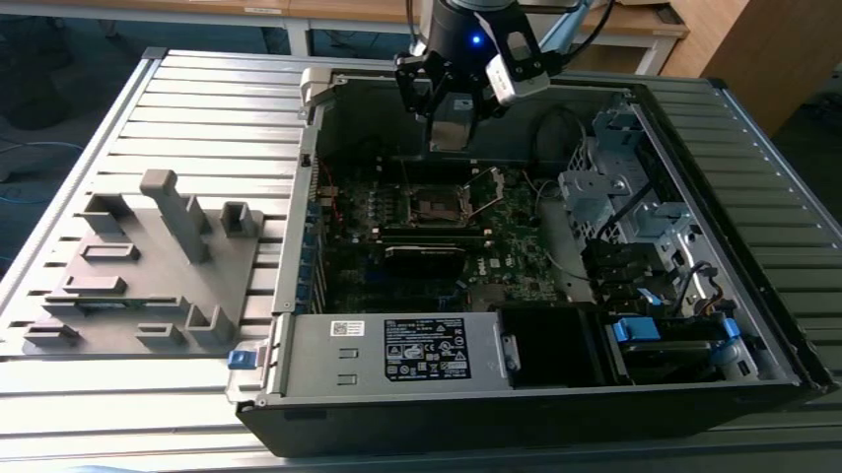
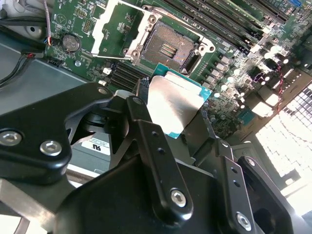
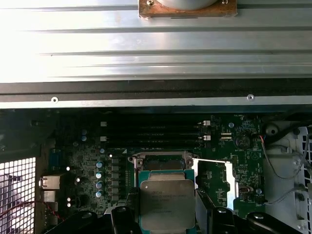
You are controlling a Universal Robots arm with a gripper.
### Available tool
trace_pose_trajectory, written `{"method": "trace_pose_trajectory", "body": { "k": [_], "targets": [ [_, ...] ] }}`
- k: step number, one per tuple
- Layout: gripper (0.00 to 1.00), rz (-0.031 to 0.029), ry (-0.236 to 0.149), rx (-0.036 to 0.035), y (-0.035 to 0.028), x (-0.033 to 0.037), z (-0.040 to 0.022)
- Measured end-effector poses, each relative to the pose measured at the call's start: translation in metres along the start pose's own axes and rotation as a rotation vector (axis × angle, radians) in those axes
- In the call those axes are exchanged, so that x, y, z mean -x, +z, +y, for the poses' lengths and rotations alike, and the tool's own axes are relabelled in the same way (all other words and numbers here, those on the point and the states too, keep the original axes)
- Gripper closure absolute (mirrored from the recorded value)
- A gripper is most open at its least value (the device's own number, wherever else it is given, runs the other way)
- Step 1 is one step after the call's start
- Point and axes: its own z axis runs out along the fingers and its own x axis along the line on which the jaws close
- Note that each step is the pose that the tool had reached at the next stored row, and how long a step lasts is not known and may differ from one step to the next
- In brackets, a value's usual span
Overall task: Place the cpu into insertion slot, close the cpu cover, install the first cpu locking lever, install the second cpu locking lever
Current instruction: 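Place the cpu into insertion slot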
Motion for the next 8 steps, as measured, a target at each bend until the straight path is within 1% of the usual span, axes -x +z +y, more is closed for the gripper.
{"method": "trace_pose_trajectory", "body": {
  "k": [8],
  "targets": [
    [0.46,0.0001,0.000,-0.0002,0.0017,0.0000,-0.0002]
  ]
}}
